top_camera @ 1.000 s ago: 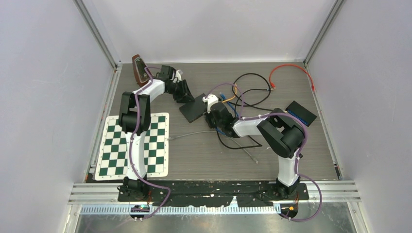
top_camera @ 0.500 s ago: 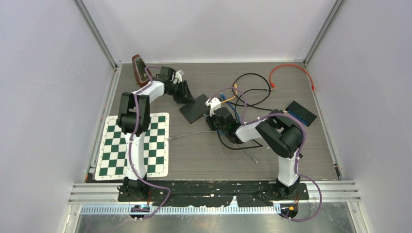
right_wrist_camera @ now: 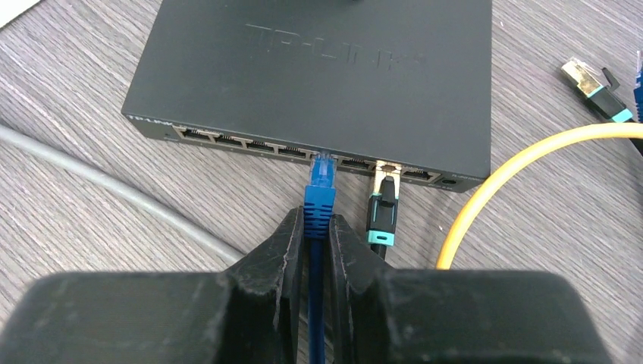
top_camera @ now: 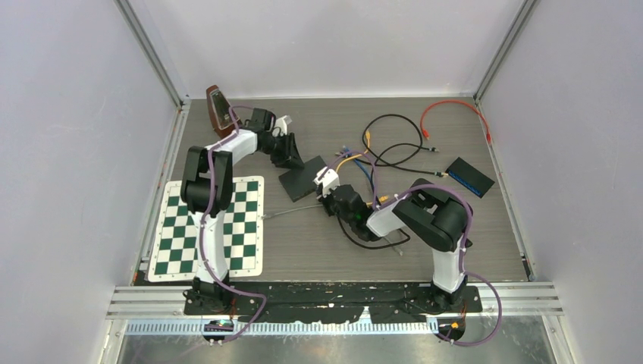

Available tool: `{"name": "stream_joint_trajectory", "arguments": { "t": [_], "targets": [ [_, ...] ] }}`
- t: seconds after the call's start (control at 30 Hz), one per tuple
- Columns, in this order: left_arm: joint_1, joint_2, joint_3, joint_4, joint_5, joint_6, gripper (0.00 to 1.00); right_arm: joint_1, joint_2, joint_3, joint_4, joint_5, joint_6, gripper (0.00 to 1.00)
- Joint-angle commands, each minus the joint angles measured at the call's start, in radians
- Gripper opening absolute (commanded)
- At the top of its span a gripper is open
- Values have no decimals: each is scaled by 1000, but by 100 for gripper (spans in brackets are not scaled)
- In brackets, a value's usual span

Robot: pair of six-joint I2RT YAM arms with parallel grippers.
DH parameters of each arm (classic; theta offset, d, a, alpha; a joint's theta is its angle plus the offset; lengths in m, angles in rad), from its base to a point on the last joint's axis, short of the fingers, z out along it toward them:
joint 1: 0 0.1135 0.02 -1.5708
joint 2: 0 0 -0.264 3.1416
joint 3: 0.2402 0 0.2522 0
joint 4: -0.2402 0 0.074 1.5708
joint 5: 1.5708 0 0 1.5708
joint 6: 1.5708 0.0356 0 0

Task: Insert the plug into the switch port
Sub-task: Insert the connector into the switch port.

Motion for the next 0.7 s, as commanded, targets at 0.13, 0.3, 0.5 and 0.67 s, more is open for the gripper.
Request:
{"name": "stream_joint_trajectory", "arguments": {
  "t": [0.13,0.3,0.5,0.67],
  "targets": [
    [-78,-104,-141,-95,105,-12,35,41,-16,34,153,156,43,5],
    [-107,-109,-166,-73,140,-23,34,40,-10,59,165,67,27,5],
    [-134,-189,-269,-76,158,-7,32,38,-23,123,107,108,21,5],
    [-166,-197,-312,-35,177,-30,32,35,11,235,11,100,51,5]
  ]
}}
